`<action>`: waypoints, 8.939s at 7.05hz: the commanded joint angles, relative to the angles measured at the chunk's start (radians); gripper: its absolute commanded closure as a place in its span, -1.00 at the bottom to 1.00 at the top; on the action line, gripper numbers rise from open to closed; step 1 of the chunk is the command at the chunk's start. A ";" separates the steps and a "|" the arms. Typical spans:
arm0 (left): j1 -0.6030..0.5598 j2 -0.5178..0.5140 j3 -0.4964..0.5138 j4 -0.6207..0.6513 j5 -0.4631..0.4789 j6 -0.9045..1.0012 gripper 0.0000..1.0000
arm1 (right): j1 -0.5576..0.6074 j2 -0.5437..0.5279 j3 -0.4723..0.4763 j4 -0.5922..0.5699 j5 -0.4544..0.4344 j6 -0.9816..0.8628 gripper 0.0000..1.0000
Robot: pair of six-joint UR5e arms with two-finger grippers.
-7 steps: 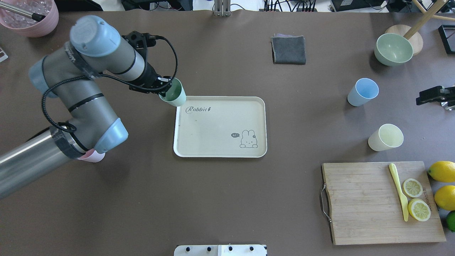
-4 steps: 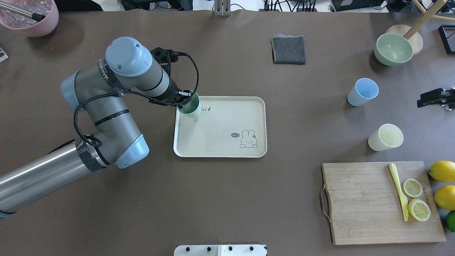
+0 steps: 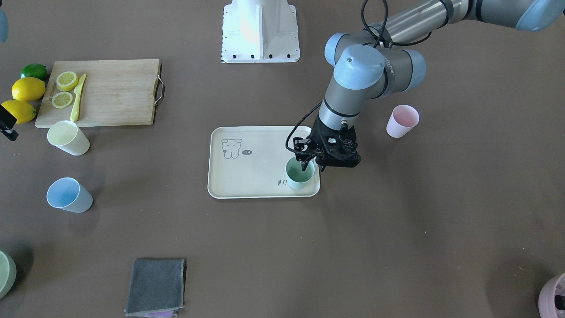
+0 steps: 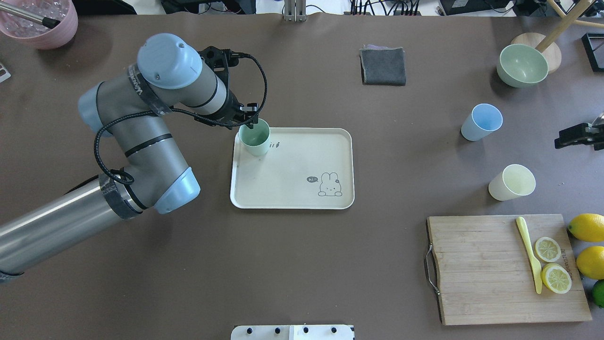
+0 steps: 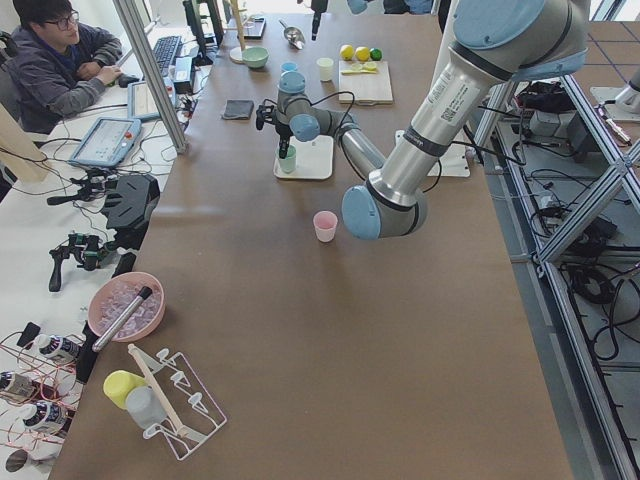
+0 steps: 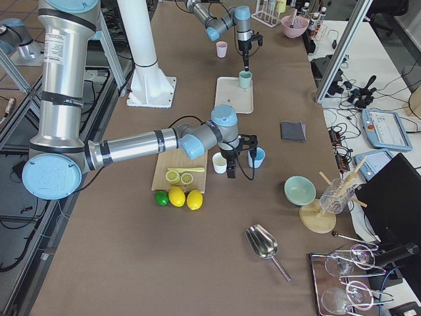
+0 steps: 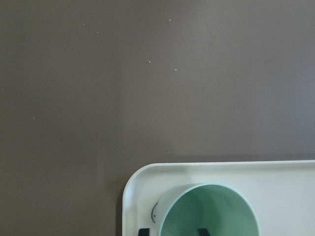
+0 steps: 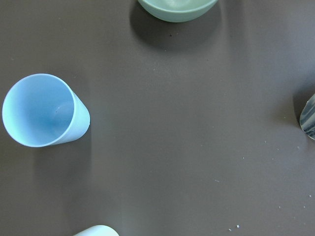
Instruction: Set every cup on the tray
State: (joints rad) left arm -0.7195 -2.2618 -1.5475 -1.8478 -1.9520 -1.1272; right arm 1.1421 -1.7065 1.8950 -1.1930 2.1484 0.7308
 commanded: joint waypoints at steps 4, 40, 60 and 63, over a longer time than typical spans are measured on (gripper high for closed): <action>-0.143 0.025 -0.017 0.032 -0.099 0.168 -0.97 | -0.169 -0.021 0.004 0.000 -0.051 0.061 -0.34; 0.044 0.740 -0.306 -0.289 -0.019 0.211 1.00 | -0.171 0.389 0.073 -0.398 -0.108 0.179 -1.00; -0.118 0.166 -0.301 0.331 -0.081 0.338 -0.96 | -0.088 0.343 -0.335 0.010 -0.027 -0.007 -1.00; -0.138 0.168 -0.298 0.328 -0.084 0.342 -0.96 | -0.122 0.341 -0.392 0.093 -0.047 0.005 -1.00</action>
State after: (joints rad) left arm -0.8423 -2.0954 -1.8476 -1.5189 -2.0332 -0.7892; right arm 1.0369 -1.3640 1.5207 -1.1393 2.1117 0.7310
